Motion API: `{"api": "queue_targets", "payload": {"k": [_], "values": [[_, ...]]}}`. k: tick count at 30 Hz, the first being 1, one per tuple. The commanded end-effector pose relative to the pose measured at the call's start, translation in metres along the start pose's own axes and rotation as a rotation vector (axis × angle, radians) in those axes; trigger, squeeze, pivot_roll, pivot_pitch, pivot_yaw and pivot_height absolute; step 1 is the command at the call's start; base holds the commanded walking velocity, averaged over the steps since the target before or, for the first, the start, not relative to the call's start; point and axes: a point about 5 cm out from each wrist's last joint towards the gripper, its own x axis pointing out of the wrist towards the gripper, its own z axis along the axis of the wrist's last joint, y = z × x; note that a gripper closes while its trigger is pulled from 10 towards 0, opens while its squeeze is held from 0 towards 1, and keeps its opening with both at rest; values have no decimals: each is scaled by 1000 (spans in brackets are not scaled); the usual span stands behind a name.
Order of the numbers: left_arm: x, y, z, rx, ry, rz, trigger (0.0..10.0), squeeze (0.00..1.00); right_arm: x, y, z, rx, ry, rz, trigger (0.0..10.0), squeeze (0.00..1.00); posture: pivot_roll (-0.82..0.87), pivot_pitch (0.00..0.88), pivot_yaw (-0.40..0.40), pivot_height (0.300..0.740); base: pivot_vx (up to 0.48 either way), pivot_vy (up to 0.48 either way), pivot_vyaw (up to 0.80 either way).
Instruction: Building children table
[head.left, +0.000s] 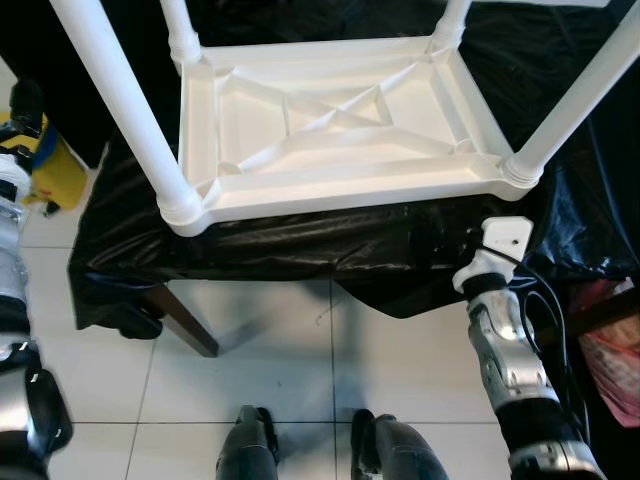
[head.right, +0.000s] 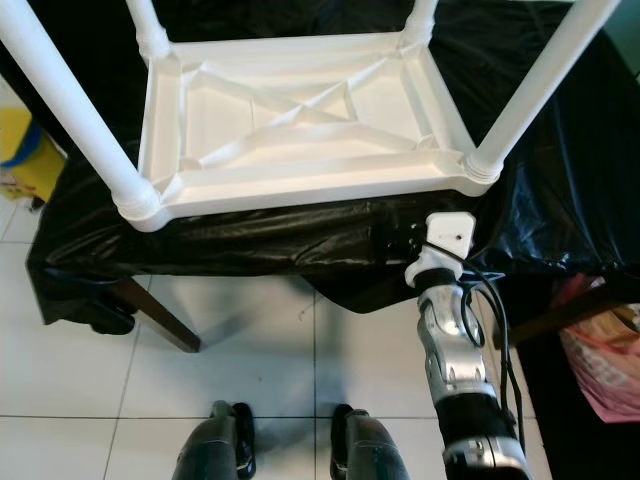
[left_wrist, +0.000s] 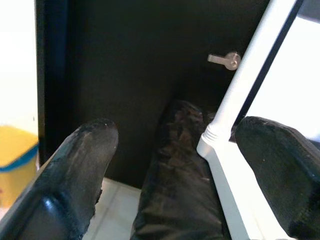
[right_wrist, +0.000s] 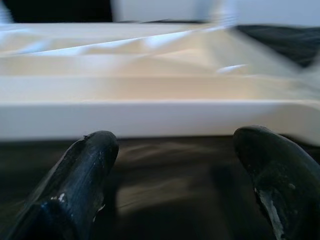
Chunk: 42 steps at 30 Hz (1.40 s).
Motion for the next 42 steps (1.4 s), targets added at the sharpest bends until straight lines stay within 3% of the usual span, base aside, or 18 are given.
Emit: {"api": "queue_targets", "payload": {"k": [1, 4, 8, 12, 14, 20, 22, 24, 26, 31, 34, 37, 42], "values": [[3, -22, -13, 40, 61, -284, 10000, 0, -4, 4, -5, 24, 52, 38, 10000, 0, 6, 145, -3, 740, 0, 0, 0], [8, -29, -15, 35, 69, -286, 10000, 0, -5, 5, -7, 31, 80, 42, 10000, 0, 6, 145, -3, 740, 0, 0, 0], [19, -57, -20, -34, 55, -383, 10000, 0, -3, 4, -9, 13, 102, 12, 10000, 0, -7, 157, 14, 740, 0, 0, 0], [21, -63, -22, -41, 54, -408, 10000, 0, -2, 3, -9, 16, 110, 6, 10000, 0, -7, 158, 15, 740, 0, 0, 0], [24, -80, -27, -78, 57, -485, 10000, 0, 5, 2, -5, 26, 121, -17, 10000, 0, -17, 176, 23, 740, 0, 0, 0], [25, -89, -30, -95, 52, -535, 10000, 0, 9, 2, -2, 42, 129, -22, 10000, 0, -19, 186, 25, 740, 0, 0, 0], [21, -111, -32, -197, 23, -712, 10000, 0, 21, 4, 0, 101, 179, -49, 10000, 0, -19, 204, 30, 740, 0, 0, 0], [21, -111, -32, -197, 23, -712, 10000, 0, 21, 4, 0, 101, 179, -49, 10000, 0, -19, 204, 30, 740, 0, 0, 0], [15, -125, -29, -312, -8, -882, 10000, 0, 32, 7, 2, 114, 207, -54, 10000, 0, -20, 219, 28, 740, 0, 0, 0], [6, -135, -27, -410, -7, -1011, 10000, 0, 39, 7, 2, 83, 215, -46, 10000, 0, -13, 224, 25, 740, 0, 0, 0], [-10, -148, -27, -493, 7, -1137, 10000, 0, 48, 9, 0, 42, 230, -18, 10000, 0, -6, 225, 24, 740, 0, 0, 0], [-13, -150, -27, -511, 9, -1155, 10000, 0, 50, 10, -1, 34, 234, -4, 10000, 0, -6, 225, 25, 740, 0, 0, 0], [-33, -162, -23, -597, 0, -1220, 10000, 0, 59, 16, -3, 24, 243, 46, 10000, 0, 4, 215, 29, 740, 0, 0, 0]]}}
